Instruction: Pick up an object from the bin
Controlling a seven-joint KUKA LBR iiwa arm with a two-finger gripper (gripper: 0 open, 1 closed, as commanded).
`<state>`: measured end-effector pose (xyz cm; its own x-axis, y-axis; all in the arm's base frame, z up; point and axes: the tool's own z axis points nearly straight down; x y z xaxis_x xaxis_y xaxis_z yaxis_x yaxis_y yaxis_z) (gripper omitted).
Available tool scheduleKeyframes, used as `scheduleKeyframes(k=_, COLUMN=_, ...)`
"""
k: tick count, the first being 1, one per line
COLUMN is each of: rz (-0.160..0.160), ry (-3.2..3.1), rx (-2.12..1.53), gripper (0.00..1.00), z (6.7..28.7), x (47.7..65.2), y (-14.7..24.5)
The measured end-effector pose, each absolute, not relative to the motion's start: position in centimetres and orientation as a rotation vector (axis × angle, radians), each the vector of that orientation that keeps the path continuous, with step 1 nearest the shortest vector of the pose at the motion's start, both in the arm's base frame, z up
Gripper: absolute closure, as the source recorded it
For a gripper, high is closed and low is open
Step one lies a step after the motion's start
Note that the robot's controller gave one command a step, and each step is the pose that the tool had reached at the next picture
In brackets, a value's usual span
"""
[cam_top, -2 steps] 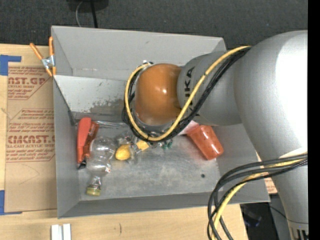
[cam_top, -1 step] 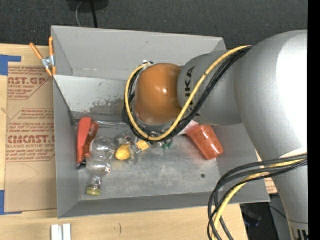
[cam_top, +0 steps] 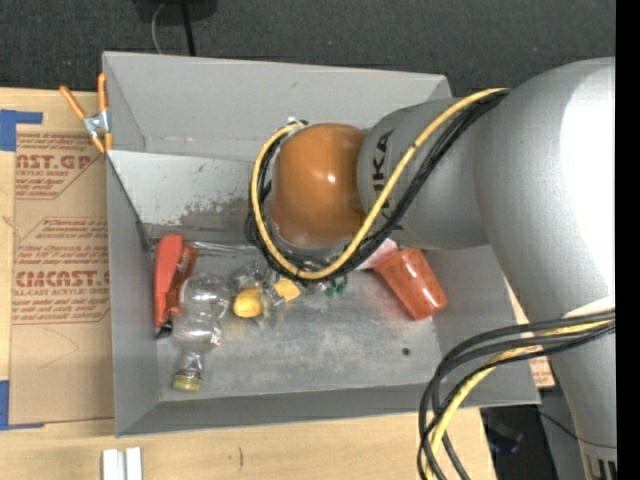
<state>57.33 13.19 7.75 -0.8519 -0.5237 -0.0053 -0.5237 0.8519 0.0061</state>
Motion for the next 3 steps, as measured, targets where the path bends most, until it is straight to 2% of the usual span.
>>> scheduleKeyframes(k=1, rz=0.012, ry=3.025, rx=-0.856, gripper=1.0, z=9.2, x=57.2, y=13.2)
scheduleKeyframes(k=3, rz=0.01, ry=3.019, rx=-0.855, gripper=1.0, z=14.0, x=57.3, y=13.2)
